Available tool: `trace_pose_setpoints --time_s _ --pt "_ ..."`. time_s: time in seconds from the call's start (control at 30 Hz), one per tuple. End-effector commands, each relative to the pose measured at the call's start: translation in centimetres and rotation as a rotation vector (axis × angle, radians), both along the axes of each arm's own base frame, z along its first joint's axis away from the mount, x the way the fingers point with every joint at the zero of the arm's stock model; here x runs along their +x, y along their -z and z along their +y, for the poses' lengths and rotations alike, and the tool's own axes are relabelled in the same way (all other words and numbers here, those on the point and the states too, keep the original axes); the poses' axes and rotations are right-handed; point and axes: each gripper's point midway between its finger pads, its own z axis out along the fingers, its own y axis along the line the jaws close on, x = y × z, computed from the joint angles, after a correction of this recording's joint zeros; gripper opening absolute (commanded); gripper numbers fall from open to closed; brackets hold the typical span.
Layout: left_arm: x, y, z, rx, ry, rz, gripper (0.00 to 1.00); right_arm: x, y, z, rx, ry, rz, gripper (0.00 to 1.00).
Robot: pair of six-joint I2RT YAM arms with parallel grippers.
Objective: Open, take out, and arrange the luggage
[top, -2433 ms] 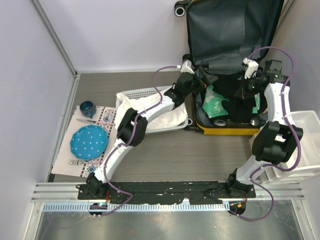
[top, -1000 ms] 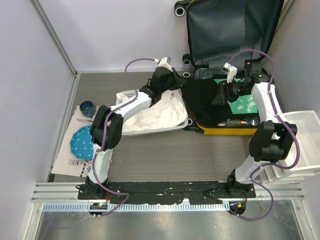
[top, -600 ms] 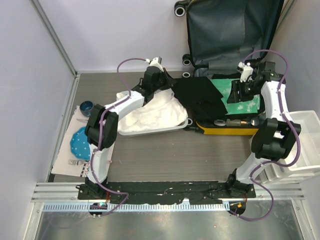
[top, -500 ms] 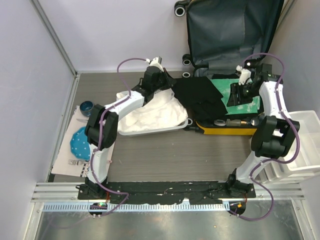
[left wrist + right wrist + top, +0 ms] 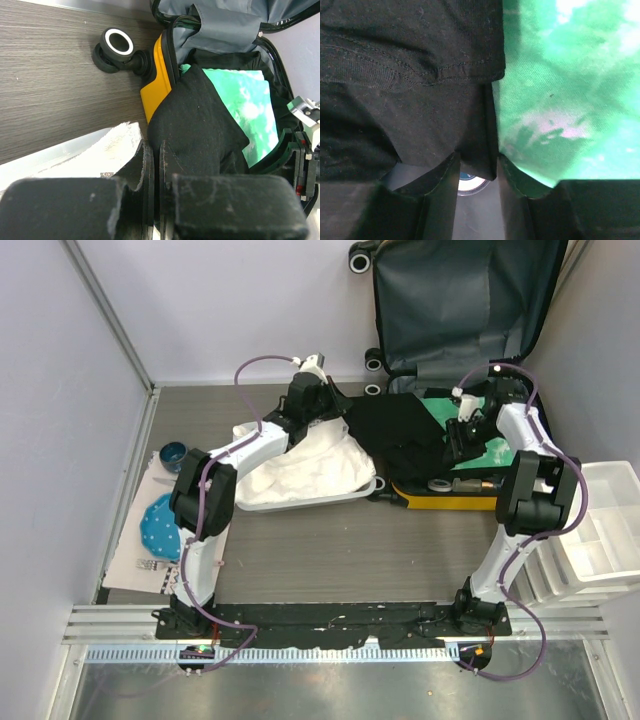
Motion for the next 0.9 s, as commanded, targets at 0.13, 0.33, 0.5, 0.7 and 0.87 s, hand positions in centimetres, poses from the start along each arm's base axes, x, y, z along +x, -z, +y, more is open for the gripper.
trace_pose_setpoints --time_s 0.13,0.33,0.5,0.7,0.87 --pt "0.9 -5.6 0.8 -0.031 -0.018 -0.132 0.00 1.4 -5.8 1.6 0.072 -0.029 -0.156 0.55" --pt "1.0 -5.1 0.6 -0.032 -0.013 -0.120 0.00 -2.0 -9.6 5.6 0.084 -0.263 -0.334 0.67" --pt "1.1 -5.3 0.5 -0.034 -0.010 -0.124 0.00 -4.0 -8.4 10.4 0.064 -0.400 -0.315 0.68" --pt "1.0 -5.5 0.5 -0.032 -0.005 -0.125 0.00 -3.8 -7.3 12.8 0.027 -0.457 -0.303 0.70" --pt "0.9 -5.5 0.4 -0.030 -0.002 -0.127 0.00 -4.3 -5.9 14.0 0.004 -0.494 -0.252 0.71"
